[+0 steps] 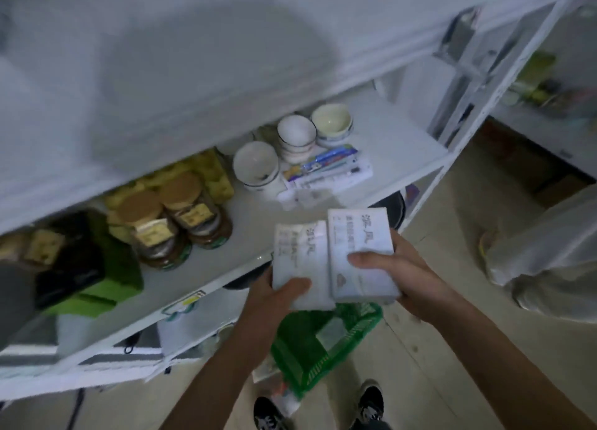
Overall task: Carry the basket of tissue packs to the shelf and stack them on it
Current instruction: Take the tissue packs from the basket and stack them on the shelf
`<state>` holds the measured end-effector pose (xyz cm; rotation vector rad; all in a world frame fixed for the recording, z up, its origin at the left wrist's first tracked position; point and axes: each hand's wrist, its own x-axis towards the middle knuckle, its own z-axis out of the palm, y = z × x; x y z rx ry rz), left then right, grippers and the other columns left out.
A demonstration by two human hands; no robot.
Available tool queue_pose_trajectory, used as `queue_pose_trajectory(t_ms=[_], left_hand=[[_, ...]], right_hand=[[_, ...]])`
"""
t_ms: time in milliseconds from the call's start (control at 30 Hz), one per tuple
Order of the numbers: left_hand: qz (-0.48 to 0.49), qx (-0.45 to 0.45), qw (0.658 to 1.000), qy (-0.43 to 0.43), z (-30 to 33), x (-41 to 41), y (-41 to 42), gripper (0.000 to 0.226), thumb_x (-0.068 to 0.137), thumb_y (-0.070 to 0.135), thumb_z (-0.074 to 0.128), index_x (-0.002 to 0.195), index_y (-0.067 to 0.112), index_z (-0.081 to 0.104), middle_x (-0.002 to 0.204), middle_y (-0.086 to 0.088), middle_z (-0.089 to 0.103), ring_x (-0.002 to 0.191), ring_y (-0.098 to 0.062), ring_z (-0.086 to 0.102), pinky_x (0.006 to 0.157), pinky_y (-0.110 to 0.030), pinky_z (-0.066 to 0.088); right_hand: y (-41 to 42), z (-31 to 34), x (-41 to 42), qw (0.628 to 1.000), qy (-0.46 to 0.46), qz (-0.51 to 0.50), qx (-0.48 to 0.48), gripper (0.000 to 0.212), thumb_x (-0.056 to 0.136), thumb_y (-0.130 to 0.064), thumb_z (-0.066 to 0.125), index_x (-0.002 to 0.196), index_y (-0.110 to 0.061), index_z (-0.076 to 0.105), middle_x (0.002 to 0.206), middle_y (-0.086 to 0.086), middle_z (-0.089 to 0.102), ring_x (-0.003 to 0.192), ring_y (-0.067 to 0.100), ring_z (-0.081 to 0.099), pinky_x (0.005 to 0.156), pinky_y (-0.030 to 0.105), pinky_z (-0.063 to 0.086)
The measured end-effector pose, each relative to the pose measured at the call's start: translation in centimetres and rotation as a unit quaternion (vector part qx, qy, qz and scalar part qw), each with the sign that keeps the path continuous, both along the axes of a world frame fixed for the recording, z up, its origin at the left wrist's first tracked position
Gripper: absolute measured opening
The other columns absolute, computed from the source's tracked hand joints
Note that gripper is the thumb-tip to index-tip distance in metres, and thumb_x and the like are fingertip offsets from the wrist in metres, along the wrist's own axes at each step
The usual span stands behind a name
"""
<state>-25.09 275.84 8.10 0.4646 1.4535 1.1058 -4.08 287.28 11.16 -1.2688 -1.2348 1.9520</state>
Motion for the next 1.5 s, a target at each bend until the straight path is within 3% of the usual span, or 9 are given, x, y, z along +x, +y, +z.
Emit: queue_pose_trajectory(t_ms=[167,333,600,733,800,967,1133,1433,1500], left_hand=[[0.052,0.065,0.996,0.032,9.1,-2.8,-1.2,0.063,0.058,0.038,0.086,0.118,0.023,0.074,0.11,-0.001,0.083,0.101,-0.024,0.079,0.082,-0.042,0.065],[0.088,0.112,0.988,0.054,14.5,-5.4,-4.0,0.046,0.067,0.042,0.087,0.112,0.032,0.081,0.117,-0.005,0.081,0.11,-0.034,0.076,0.1,-0.059,0.057],[0.136,0.151,0.978,0.041,19.1,-9.8,-8.3,0.041,0.067,0.039,0.086,0.107,0.029,0.084,0.116,-0.008,0.081,0.105,-0.028,0.078,0.084,-0.039,0.064],[0.173,0.167,0.968,0.068,21.8,-13.1,-9.6,0.048,0.062,0.042,0.087,0.106,0.023,0.084,0.113,-0.009,0.082,0.106,-0.033,0.077,0.098,-0.052,0.06],[0.192,0.174,0.963,0.077,23.3,-15.3,-10.0,0.053,0.061,0.04,0.088,0.108,0.016,0.082,0.111,-0.009,0.082,0.104,-0.03,0.078,0.091,-0.046,0.064],[0.212,0.169,0.953,0.136,27.1,-21.2,-10.4,0.045,0.081,0.029,0.084,0.121,0.011,0.074,0.11,-0.006,0.083,0.102,-0.025,0.079,0.088,-0.038,0.064],[0.234,0.116,0.944,0.202,28.4,-26.7,-10.3,0.048,0.078,0.032,0.085,0.121,0.011,0.075,0.113,-0.01,0.081,0.107,-0.031,0.075,0.105,-0.047,0.056],[0.242,0.046,0.929,0.276,28.5,-33.7,-8.3,0.04,0.08,0.037,0.084,0.107,0.009,0.074,0.099,-0.007,0.079,0.087,-0.022,0.076,0.069,-0.029,0.059],[0.253,0.048,0.927,0.273,28.3,-34.7,-8.3,0.044,0.081,0.038,0.084,0.11,0.006,0.075,0.105,-0.012,0.08,0.095,-0.027,0.076,0.084,-0.036,0.062]], right_hand=[[-0.2,9.3,-3.5,0.997,0.043,0.047,0.05,0.068,0.065,-0.015,0.086,0.13,-0.014,0.064,0.119,0.009,0.079,0.107,0.03,0.077,0.09,0.048,0.062],[-0.8,15.6,-6.9,0.986,0.089,0.101,0.093,0.07,0.062,-0.017,0.09,0.129,-0.018,0.067,0.119,0.009,0.079,0.107,0.033,0.077,0.09,0.052,0.062],[-2.7,20.1,-13.5,0.972,0.11,0.16,0.129,0.075,0.058,-0.02,0.092,0.128,-0.015,0.066,0.118,0.009,0.079,0.105,0.033,0.077,0.087,0.047,0.062],[-2.7,22.8,-18.2,0.966,0.126,0.192,0.116,0.08,0.055,-0.017,0.094,0.13,-0.012,0.065,0.117,0.013,0.079,0.103,0.037,0.077,0.074,0.044,0.064],[-2.4,24.1,-21.0,0.962,0.132,0.214,0.11,0.08,0.055,-0.018,0.095,0.129,-0.011,0.066,0.117,0.015,0.079,0.102,0.037,0.077,0.072,0.043,0.064],[-1.9,25.9,-28.2,0.95,0.137,0.268,0.079,0.063,0.07,-0.02,0.088,0.129,-0.01,0.07,0.121,0.018,0.077,0.105,0.035,0.077,0.078,0.044,0.064],[-2.2,25.8,-34.3,0.942,0.116,0.31,0.055,0.045,0.089,-0.017,0.076,0.133,-0.009,0.068,0.13,0.02,0.072,0.125,0.041,0.066,0.112,0.058,0.047],[-1.6,26.1,-41.0,0.961,0.043,0.254,0.101,0.05,0.077,-0.012,0.089,0.122,0.0,0.072,0.113,0.02,0.079,0.105,0.039,0.075,0.096,0.059,0.059],[-1.8,25.2,-41.9,0.966,0.056,0.217,0.13,0.046,0.078,-0.016,0.088,0.119,-0.003,0.074,0.109,0.017,0.08,0.098,0.035,0.078,0.091,0.054,0.062]])
